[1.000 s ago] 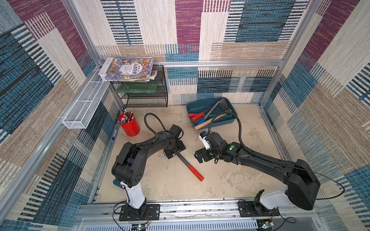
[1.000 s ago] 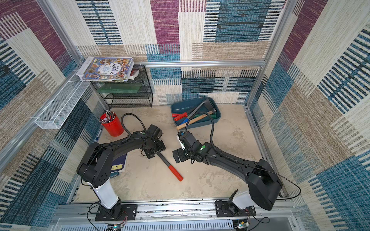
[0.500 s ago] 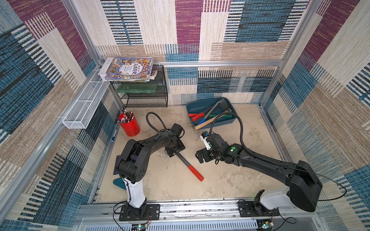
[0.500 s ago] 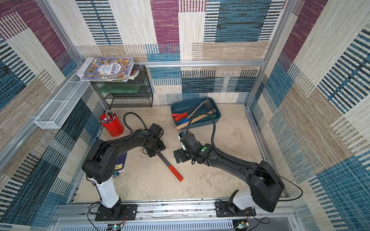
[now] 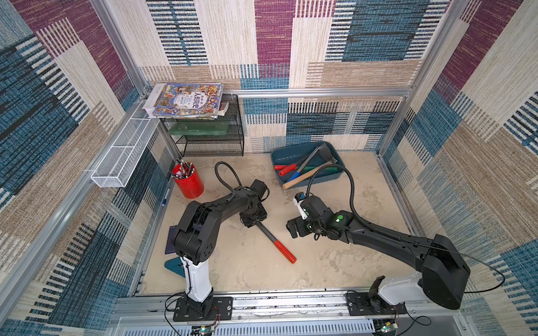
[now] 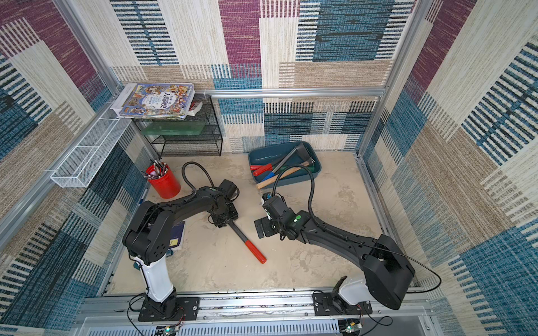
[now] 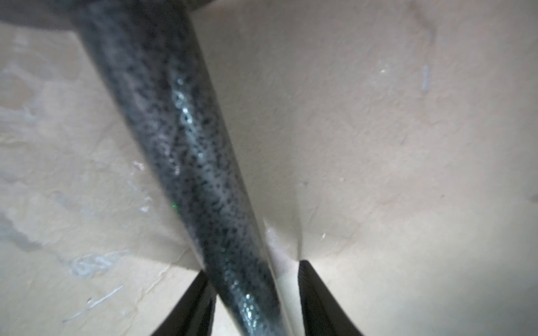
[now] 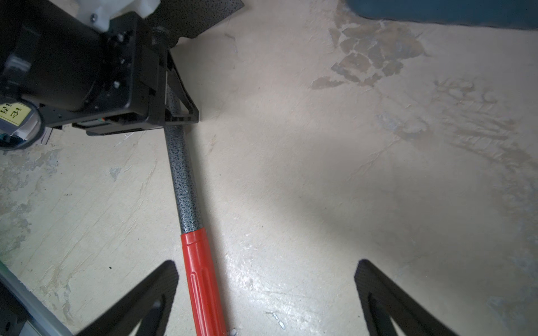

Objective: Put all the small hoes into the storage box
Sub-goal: Pick up the hoe from the center of the board.

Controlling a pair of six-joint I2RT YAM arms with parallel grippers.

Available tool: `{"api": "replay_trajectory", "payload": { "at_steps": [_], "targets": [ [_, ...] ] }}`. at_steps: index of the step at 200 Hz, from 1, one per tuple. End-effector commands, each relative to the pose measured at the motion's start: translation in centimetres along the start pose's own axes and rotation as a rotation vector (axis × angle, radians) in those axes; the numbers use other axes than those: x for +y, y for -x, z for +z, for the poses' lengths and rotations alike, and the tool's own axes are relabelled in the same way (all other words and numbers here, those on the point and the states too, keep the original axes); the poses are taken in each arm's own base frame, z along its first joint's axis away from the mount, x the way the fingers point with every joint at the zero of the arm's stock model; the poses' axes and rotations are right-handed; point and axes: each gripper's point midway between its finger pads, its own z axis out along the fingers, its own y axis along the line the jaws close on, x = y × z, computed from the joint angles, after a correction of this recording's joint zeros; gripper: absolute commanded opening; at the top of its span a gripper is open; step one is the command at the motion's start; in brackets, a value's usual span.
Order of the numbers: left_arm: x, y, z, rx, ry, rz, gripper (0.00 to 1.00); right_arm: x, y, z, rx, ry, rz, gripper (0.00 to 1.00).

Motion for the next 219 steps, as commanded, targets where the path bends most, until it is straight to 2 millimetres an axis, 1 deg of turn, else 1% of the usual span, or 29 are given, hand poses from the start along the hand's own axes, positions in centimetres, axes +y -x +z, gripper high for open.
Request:
{"api": "replay_trajectory", "payload": {
  "at_steps": [1, 38, 91, 110, 135, 149, 155, 166, 184, 219],
  "targets": [
    [1.5, -0.2, 1.0, 0.007, 0.069, 0.017, 0.42, -0.1, 0.7, -0.4, -0.038, -0.007, 0.014, 0.98],
    [1.1, 0.0, 1.2, 0.011, 0.063, 0.021, 0.36, -0.1, 0.6, -0.6, -0.044, -0.002, 0.019, 0.98],
    [0.5, 1.0, 1.1, 0.005, 0.044, 0.019, 0.27, -0.2, 0.6, -0.6, -0.044, -0.009, 0.019, 0.98],
    [0.3, 1.3, 0.9, 0.003, 0.034, 0.024, 0.21, -0.3, 0.6, -0.6, -0.043, -0.013, 0.02, 0.98],
    [0.0, 1.8, 0.4, -0.011, 0.017, 0.031, 0.16, -0.3, 0.6, -0.5, -0.042, -0.015, 0.019, 0.99],
    [-0.2, 2.0, 0.0, -0.019, 0.008, 0.047, 0.1, -0.5, 0.6, -0.4, -0.043, -0.027, 0.029, 1.0],
    [-0.2, 2.1, -0.2, -0.021, 0.006, 0.053, 0.07, -0.5, 0.7, -0.5, -0.045, -0.027, 0.035, 0.98],
    [-0.3, 2.2, -0.5, -0.029, -0.002, 0.066, 0.0, 0.4, 0.6, -0.6, -0.04, 0.03, 0.025, 0.97],
    [-0.4, 2.3, -1.0, -0.04, -0.01, 0.09, 0.0, 1.9, 0.7, -0.9, -0.049, 0.117, 0.01, 0.96],
    [-0.7, 2.3, -1.7, -0.056, -0.046, 0.142, 0.0, 3.6, 1.5, -2.1, -0.082, 0.207, -0.018, 0.96]
  ]
}}
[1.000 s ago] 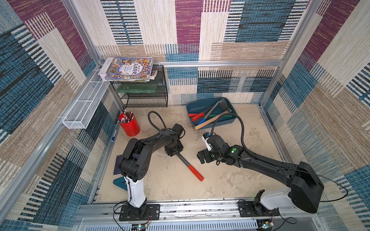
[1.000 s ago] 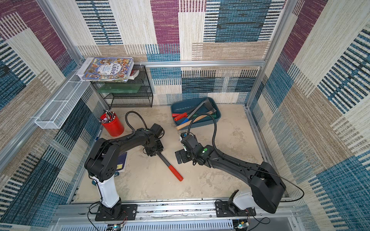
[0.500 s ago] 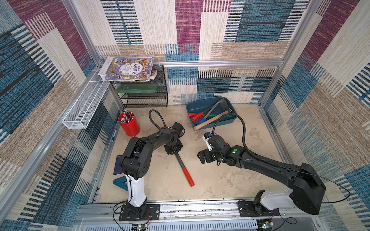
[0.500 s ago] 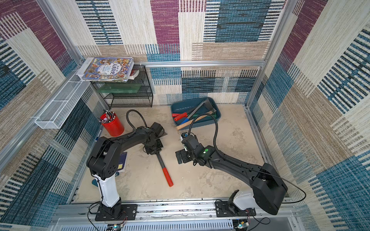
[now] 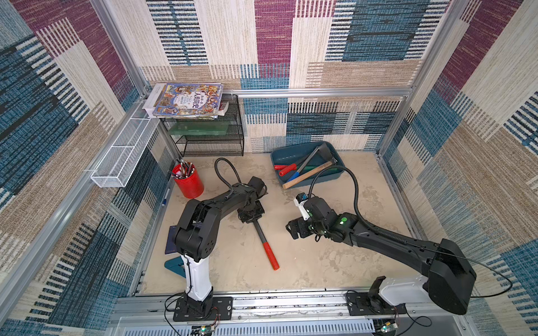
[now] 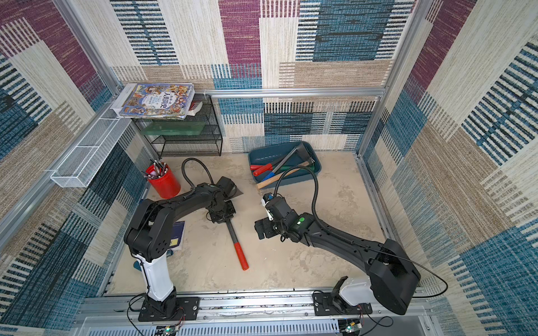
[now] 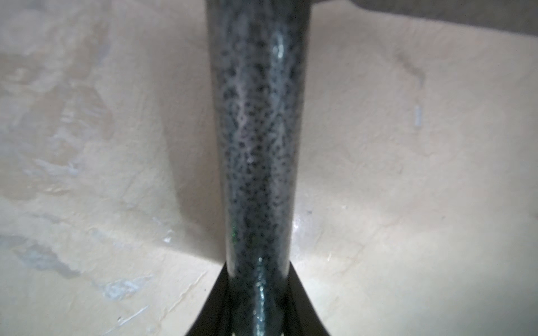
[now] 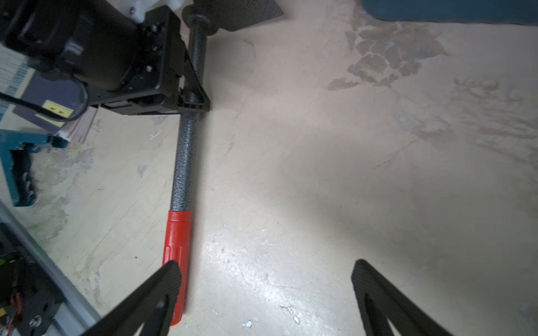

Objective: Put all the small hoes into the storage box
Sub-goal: Pick up the hoe from the center of the board.

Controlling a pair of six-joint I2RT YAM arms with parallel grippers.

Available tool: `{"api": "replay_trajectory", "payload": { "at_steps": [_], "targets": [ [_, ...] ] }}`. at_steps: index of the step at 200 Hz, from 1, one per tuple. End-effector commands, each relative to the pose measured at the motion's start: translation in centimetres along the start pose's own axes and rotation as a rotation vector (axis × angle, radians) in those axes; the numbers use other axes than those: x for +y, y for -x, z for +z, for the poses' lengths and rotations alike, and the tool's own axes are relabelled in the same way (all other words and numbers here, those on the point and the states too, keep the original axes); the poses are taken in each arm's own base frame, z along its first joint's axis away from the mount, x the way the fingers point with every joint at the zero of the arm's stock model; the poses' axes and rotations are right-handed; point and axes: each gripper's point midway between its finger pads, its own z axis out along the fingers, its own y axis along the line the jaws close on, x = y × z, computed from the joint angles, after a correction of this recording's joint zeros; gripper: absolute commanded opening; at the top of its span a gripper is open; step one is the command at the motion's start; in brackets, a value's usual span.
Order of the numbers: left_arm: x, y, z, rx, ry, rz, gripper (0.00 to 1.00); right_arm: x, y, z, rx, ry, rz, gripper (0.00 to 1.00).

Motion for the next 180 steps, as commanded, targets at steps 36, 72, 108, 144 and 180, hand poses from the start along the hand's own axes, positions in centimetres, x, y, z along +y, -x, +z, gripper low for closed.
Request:
{"api": "replay_trajectory", "payload": {
  "at_steps": [36, 72, 108, 144, 180],
  "targets": [
    [-1.0, 0.2, -2.3, -0.037, -0.075, 0.141, 0.0, 2.6, 1.6, -0.9, -0.06, 0.13, -0.036, 0.96],
    [-1.4, -0.6, -3.7, -0.025, -0.131, 0.192, 0.0, 2.4, 2.2, -0.8, -0.074, 0.112, -0.022, 0.96],
    [-1.3, -0.9, -5.0, -0.022, -0.135, 0.262, 0.0, 3.6, 3.2, -1.0, -0.077, 0.182, -0.01, 0.96],
    [-1.2, -0.9, -6.7, -0.034, -0.134, 0.325, 0.0, 4.5, 4.5, -2.1, -0.12, 0.222, -0.013, 0.96],
    [-1.9, -1.0, -8.5, -0.031, -0.169, 0.362, 0.0, 4.4, 5.6, -2.7, -0.152, 0.218, -0.006, 0.96]
  ]
}}
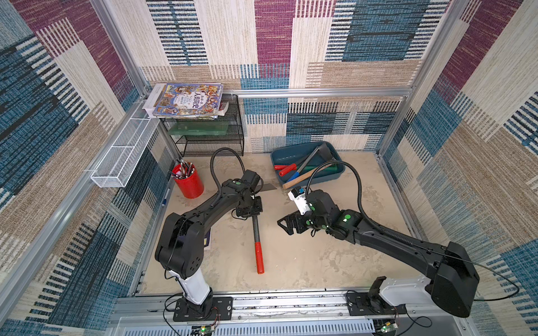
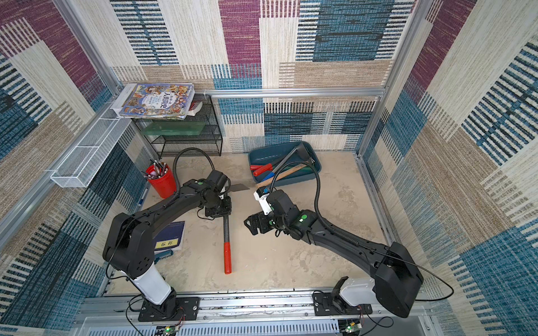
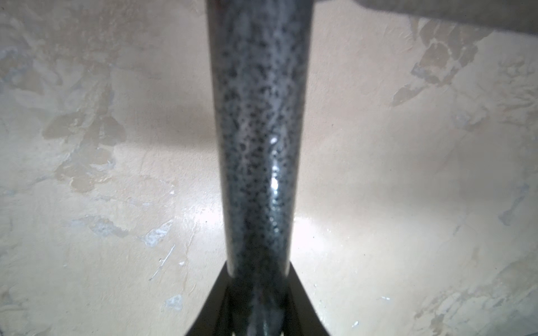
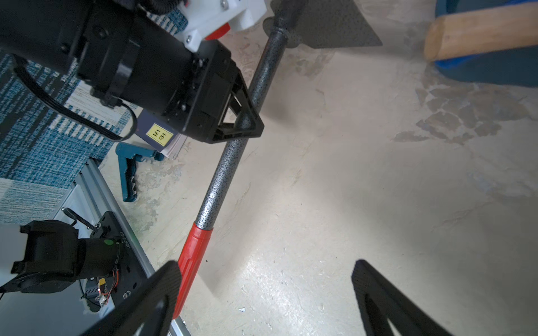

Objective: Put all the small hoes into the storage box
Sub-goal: Pick up the hoe from the center of the board, then place the hoe in the storage box.

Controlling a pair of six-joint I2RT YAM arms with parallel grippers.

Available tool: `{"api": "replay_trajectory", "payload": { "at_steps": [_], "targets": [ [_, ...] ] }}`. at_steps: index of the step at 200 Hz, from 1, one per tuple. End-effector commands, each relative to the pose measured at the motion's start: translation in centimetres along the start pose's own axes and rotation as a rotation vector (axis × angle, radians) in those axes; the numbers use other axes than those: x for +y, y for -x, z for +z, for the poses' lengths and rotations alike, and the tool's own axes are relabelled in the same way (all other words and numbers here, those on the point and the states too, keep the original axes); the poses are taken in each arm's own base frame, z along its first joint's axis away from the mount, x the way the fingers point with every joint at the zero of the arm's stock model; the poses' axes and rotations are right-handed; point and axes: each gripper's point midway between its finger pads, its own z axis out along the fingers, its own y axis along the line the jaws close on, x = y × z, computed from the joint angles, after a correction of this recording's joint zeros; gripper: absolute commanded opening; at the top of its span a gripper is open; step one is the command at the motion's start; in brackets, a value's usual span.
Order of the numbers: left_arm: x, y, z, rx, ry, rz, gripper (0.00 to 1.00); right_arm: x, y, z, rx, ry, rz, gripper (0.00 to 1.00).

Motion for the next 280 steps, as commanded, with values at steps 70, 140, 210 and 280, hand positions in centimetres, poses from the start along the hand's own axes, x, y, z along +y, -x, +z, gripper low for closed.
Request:
{"api": "replay_trajectory", "payload": {
  "at_steps": [70, 140, 210, 280],
  "targets": [
    [-2.2, 0.9, -4.1, -0.004, -0.074, 0.155, 0.0, 0.0, 3.8, -1.8, -0.113, 0.053, 0.044, 0.96],
    [-4.4, 3.5, -5.6, -0.034, -0.107, 0.248, 0.0, -0.4, 5.9, -3.6, -0.165, 0.103, 0.079, 0.95],
    [-6.8, 6.6, -5.8, -0.077, -0.144, 0.322, 0.0, -1.4, 7.6, -4.7, -0.203, 0.083, 0.107, 0.96],
    [-9.1, 8.4, -6.2, -0.092, -0.208, 0.353, 0.0, -2.2, 7.9, -4.6, -0.196, 0.09, 0.143, 0.96]
  ]
}}
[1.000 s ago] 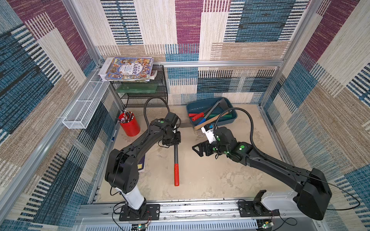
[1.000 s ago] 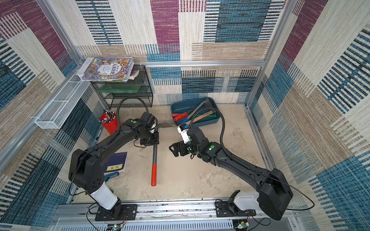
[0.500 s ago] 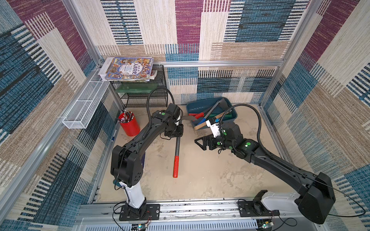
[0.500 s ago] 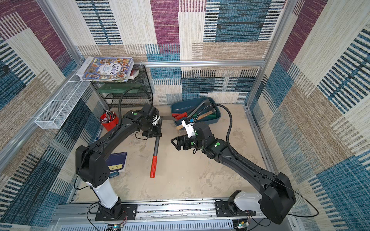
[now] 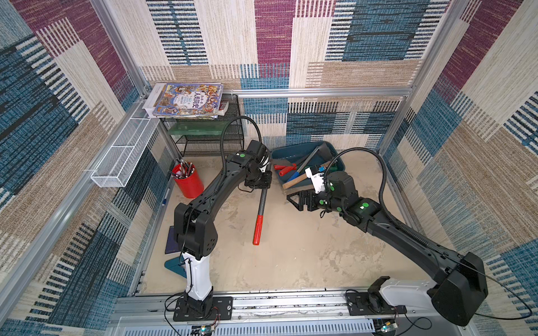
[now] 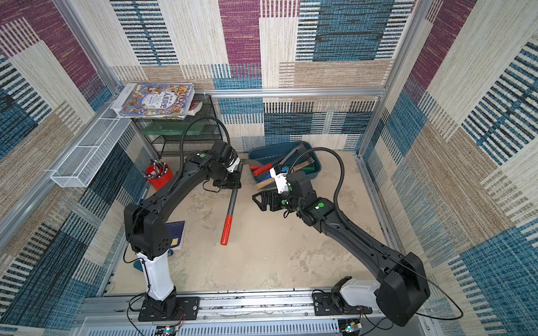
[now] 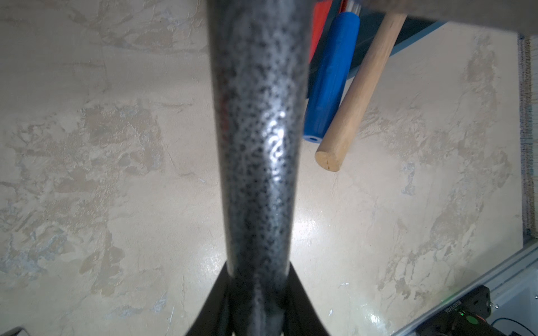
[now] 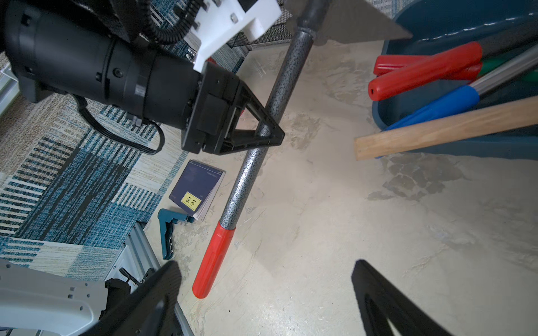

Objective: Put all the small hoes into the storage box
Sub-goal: Place the hoe in the storage box.

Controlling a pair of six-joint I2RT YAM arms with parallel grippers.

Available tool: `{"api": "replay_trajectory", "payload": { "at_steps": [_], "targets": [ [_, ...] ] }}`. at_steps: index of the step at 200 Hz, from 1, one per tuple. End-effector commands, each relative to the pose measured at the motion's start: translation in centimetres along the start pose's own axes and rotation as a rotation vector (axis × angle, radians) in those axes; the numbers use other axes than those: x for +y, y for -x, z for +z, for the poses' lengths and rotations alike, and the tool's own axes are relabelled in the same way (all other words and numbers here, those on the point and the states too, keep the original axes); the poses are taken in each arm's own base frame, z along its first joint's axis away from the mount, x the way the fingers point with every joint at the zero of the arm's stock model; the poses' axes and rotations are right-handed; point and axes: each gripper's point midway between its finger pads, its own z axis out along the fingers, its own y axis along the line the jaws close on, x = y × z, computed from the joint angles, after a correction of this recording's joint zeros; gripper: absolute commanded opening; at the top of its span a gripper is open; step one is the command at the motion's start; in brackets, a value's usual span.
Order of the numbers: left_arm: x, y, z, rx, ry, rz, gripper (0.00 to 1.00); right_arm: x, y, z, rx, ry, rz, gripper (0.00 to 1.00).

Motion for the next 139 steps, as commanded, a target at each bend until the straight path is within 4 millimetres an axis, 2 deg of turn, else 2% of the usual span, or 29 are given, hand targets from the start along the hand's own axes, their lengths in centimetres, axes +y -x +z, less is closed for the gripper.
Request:
{"api": "replay_trajectory", "payload": {
  "at_steps": [1, 45, 91, 139],
  "targets": [
    [-1.3, 0.4, -0.2, -0.001, -0.065, 0.028, 0.0, 0.4, 0.6, 0.0, -0.011, 0.027, 0.007, 0.96],
    [-2.4, 0.8, -0.1, 0.001, -0.117, 0.024, 0.0, 0.3, -0.1, 0.8, 0.003, 0.065, 0.032, 0.97],
    [-3.2, 0.5, -0.4, 0.004, -0.138, 0.046, 0.0, -0.1, -0.6, 1.7, -0.019, 0.087, 0.095, 1.0],
    [-3.7, 0.3, -0.6, 0.009, -0.161, 0.031, 0.0, -0.5, -1.2, 2.3, -0.051, 0.099, 0.188, 0.94]
  ]
}}
